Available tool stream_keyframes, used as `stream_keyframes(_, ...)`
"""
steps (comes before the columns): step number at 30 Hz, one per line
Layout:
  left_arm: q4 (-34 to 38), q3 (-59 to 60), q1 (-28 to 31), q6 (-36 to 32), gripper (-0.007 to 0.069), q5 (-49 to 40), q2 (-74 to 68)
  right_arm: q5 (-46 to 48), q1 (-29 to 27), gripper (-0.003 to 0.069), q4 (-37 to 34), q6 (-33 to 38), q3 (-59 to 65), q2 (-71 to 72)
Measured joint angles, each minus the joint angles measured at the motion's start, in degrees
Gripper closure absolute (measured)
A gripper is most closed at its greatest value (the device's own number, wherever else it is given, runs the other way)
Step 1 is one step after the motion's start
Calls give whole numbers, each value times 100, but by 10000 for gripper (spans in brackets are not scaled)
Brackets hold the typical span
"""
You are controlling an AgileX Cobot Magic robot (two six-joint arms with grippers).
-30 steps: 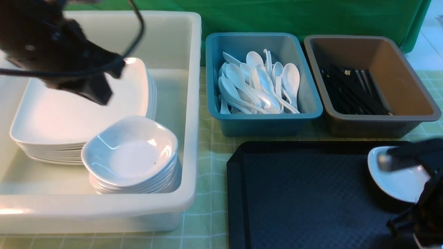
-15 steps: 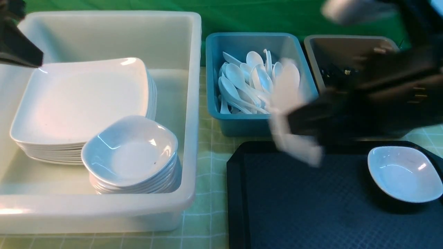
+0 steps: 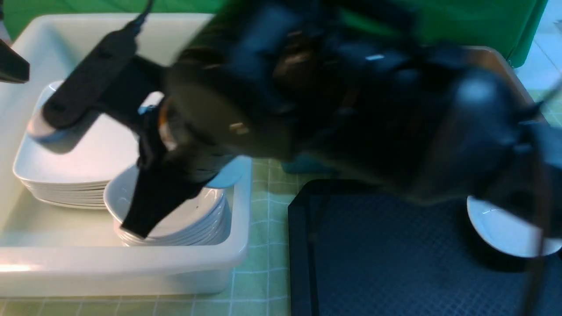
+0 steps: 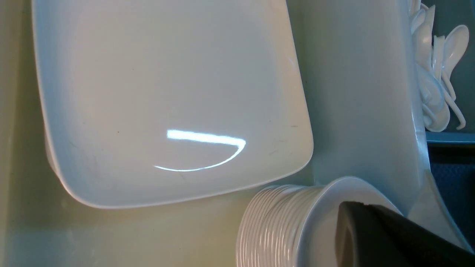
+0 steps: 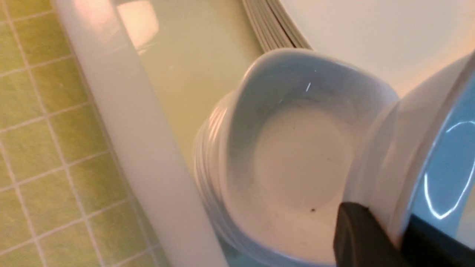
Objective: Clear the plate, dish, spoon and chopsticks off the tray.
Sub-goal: Use the right arm to put the small plate into the large storage box on the left, then use the right arm to grab a small plate from the dinner plate
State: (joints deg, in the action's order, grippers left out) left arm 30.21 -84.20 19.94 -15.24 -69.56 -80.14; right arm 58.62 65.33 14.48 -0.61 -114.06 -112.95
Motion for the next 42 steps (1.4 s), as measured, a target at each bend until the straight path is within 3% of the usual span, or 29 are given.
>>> stream_keyframes(7, 0, 0, 0, 0, 633, 0, 0, 276, 81, 624, 224, 186, -519, -732)
stream_keyframes(12, 0, 0, 0, 0, 633, 0, 0, 334, 87, 557, 203, 197, -526, -818)
stream_keyframes(17, 0, 0, 0, 0, 633, 0, 0, 723, 109, 333, 169, 123, -758, -771)
stream_keyframes(22, -5, 0, 0, 0, 633, 0, 0, 1021, 147, 257, 118, 141, -1158, -523)
stream_keyframes(27, -130, 0, 0, -22, 633, 0, 0, 1065, 147, 334, 124, 176, -1207, 113)
stream_keyframes(33, -166, 0, 0, -17, 633, 0, 0, 1049, -51, 602, 112, 181, -917, 1448)
stream_keyframes(35, -166, 0, 0, -17, 633, 0, 0, 1043, -378, 643, 117, 107, -419, 2038)
stream_keyframes(39, -172, 0, 0, -17, 633, 0, 0, 1048, -1119, 650, 152, -195, 855, 2996)
stream_keyframes(42, -169, 0, 0, -17, 633, 0, 0, 1055, -2038, 636, 184, -515, 2569, 3693)
